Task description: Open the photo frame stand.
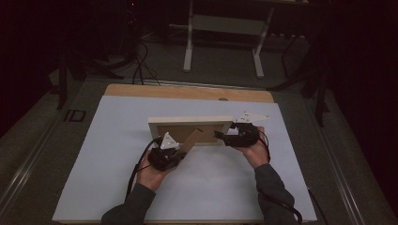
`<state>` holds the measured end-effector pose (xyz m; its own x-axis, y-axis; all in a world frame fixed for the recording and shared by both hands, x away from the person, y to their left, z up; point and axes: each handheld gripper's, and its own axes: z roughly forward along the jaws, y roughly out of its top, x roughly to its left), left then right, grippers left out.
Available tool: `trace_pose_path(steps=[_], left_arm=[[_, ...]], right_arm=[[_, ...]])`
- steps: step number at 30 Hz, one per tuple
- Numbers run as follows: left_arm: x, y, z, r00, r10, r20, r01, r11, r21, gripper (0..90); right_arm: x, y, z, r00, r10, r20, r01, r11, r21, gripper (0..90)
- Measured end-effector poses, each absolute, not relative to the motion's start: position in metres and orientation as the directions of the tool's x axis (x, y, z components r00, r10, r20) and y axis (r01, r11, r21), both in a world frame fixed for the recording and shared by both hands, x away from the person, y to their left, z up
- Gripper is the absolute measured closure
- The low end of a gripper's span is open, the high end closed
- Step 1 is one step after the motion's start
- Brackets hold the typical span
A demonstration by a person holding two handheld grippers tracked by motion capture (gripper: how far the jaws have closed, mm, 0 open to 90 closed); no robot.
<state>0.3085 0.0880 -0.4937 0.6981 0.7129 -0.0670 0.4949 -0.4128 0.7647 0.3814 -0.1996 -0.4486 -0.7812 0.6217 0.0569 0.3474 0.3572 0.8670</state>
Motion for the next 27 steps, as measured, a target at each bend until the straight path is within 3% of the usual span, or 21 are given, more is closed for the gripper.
trace_pose_path(steps=[3,7,14,27], left_arm=[[0.309,0.088,-0.494,0.700,0.711,-0.066,0.494,-0.415,0.764,81.1],[0.309,0.088,-0.494,0.699,0.712,-0.063,0.491,-0.414,0.766,81.3],[0.312,0.090,-0.495,0.689,0.723,-0.056,0.495,-0.411,0.766,80.6],[0.316,0.096,-0.498,0.662,0.747,-0.054,0.503,-0.391,0.771,76.5]], right_arm=[[0.384,-0.198,-0.450,-0.794,0.606,0.034,0.329,0.383,0.863,35.5],[0.386,-0.200,-0.453,-0.797,0.602,0.053,0.337,0.371,0.865,45.7],[0.374,-0.194,-0.452,-0.776,0.625,-0.082,0.273,0.450,0.850,54.3],[0.362,-0.184,-0.455,-0.739,0.665,-0.109,0.271,0.441,0.856,57.8]])
